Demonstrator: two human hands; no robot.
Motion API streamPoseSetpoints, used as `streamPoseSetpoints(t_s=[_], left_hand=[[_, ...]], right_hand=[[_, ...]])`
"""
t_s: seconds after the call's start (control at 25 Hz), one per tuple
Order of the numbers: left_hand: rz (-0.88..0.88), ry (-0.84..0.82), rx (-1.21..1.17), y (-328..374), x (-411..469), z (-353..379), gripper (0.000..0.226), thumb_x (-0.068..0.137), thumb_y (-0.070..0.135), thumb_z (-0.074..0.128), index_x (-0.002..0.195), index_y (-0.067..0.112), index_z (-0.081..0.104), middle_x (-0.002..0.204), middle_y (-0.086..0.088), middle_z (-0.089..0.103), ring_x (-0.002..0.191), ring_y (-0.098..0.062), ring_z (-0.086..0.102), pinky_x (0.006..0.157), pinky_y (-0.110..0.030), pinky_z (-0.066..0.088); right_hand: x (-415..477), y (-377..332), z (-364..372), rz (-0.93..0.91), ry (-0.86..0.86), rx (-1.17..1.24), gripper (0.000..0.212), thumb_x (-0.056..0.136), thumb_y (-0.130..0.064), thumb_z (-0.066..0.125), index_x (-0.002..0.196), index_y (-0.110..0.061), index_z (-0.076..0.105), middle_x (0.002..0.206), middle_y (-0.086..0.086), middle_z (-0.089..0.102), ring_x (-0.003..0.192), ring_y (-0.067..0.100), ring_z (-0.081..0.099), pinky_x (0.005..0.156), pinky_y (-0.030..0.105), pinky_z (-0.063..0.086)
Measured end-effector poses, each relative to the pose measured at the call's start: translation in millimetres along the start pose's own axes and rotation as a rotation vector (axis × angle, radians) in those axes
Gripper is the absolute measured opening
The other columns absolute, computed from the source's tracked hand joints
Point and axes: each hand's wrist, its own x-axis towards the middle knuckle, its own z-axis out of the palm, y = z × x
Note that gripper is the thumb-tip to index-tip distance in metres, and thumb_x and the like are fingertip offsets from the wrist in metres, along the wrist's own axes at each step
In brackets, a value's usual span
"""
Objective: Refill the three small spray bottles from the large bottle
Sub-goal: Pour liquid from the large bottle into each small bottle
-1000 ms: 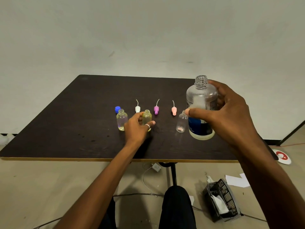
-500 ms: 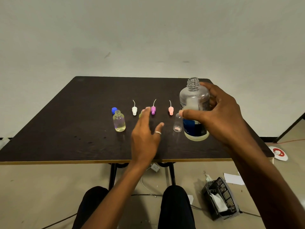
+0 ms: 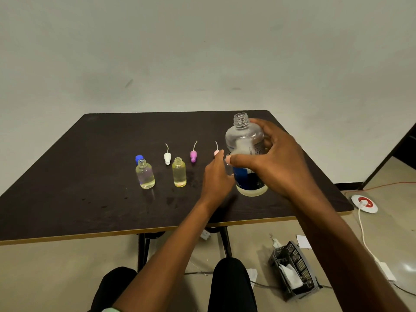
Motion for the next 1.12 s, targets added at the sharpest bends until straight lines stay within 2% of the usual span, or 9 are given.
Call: streamPoseSetpoints(t_s=[0.12,0.2,0.24,0.44,0.6,0.68,0.84,0.96,1.12], left_hand=[[0.003,-0.049,0.061,0,1,2,0.015,0.091,0.002,0.056,0.078,0.01,0.052,0.067,0.015,0.049,0.06,-0.002,0.052,0.054,-0.007,0.04],[-0.014,-0.028,0.03,-2,1,1,0.007,0.091,0.005,0.058,0.085,0.008,0.057,0.07,0.015,0.052,0.063,-0.002,0.055,0.053,-0.008,0.041],[-0.026,-0.006,-0.003,0,0,-1,0.003,0.09,0.005,0.06,0.092,0.006,0.058,0.074,0.017,0.052,0.065,0.0,0.056,0.054,-0.008,0.042],[-0.141,0.041,-0.248,11,-22,-39,0.04,0.081,0.006,0.077,0.111,0.016,0.052,0.085,0.017,0.062,0.079,0.001,0.067,0.066,-0.009,0.051],[-0.169,0.042,-0.279,8,-53,-88,0.05,0.07,0.024,0.089,0.103,0.033,0.052,0.103,0.012,0.072,0.09,0.003,0.07,0.077,-0.019,0.057],[-0.182,0.06,-0.259,8,-66,-114,0.052,0.068,0.025,0.089,0.106,0.031,0.054,0.107,0.01,0.073,0.095,-0.001,0.07,0.082,-0.024,0.059],[-0.142,0.11,-0.17,18,-91,-152,0.056,0.063,0.028,0.091,0.109,0.022,0.061,0.101,0.011,0.072,0.091,0.003,0.069,0.077,-0.014,0.055],[-0.142,0.103,-0.154,21,-107,-166,0.051,0.06,0.031,0.089,0.101,0.034,0.059,0.097,0.017,0.069,0.09,0.008,0.067,0.073,-0.008,0.052],[-0.175,0.119,-0.206,20,-119,-172,0.052,0.055,0.037,0.085,0.1,0.038,0.06,0.098,0.013,0.071,0.09,0.005,0.069,0.074,-0.011,0.054]], right_hand=[[1,2,2,0.008,-0.003,0.002,0.078,0.058,-0.038,0.086,0.129,-0.038,0.053,0.109,-0.017,0.066,0.094,0.0,0.065,0.082,0.026,0.057],[1,3,2,0.009,-0.007,-0.009,0.079,0.059,-0.037,0.086,0.13,-0.038,0.052,0.111,-0.017,0.066,0.095,0.0,0.064,0.082,0.025,0.057],[0,3,2,0.007,-0.01,-0.017,0.079,0.059,-0.036,0.086,0.13,-0.038,0.052,0.111,-0.017,0.065,0.095,-0.001,0.064,0.082,0.024,0.056],[0,8,5,-0.005,-0.034,-0.088,0.082,0.061,-0.041,0.085,0.134,-0.038,0.049,0.119,-0.014,0.063,0.098,0.006,0.062,0.08,0.021,0.053],[-4,8,16,-0.036,-0.096,-0.167,0.086,0.062,-0.042,0.085,0.138,-0.037,0.045,0.124,-0.011,0.061,0.094,0.005,0.059,0.079,0.018,0.048],[-10,5,24,-0.069,-0.12,-0.22,0.086,0.062,-0.043,0.085,0.138,-0.039,0.045,0.121,-0.011,0.062,0.087,0.003,0.057,0.076,0.014,0.045],[-23,-5,43,-0.164,-0.174,-0.383,0.088,0.066,-0.043,0.084,0.143,-0.039,0.04,0.121,-0.006,0.065,0.092,0.008,0.062,0.082,0.023,0.05],[-32,-12,54,-0.235,-0.199,-0.438,0.088,0.069,-0.043,0.083,0.145,-0.037,0.038,0.122,-0.005,0.066,0.098,0.013,0.065,0.087,0.029,0.052],[-41,-15,62,-0.338,-0.203,-0.443,0.086,0.07,-0.037,0.084,0.145,-0.03,0.042,0.121,-0.003,0.067,0.101,0.02,0.065,0.089,0.034,0.052]])
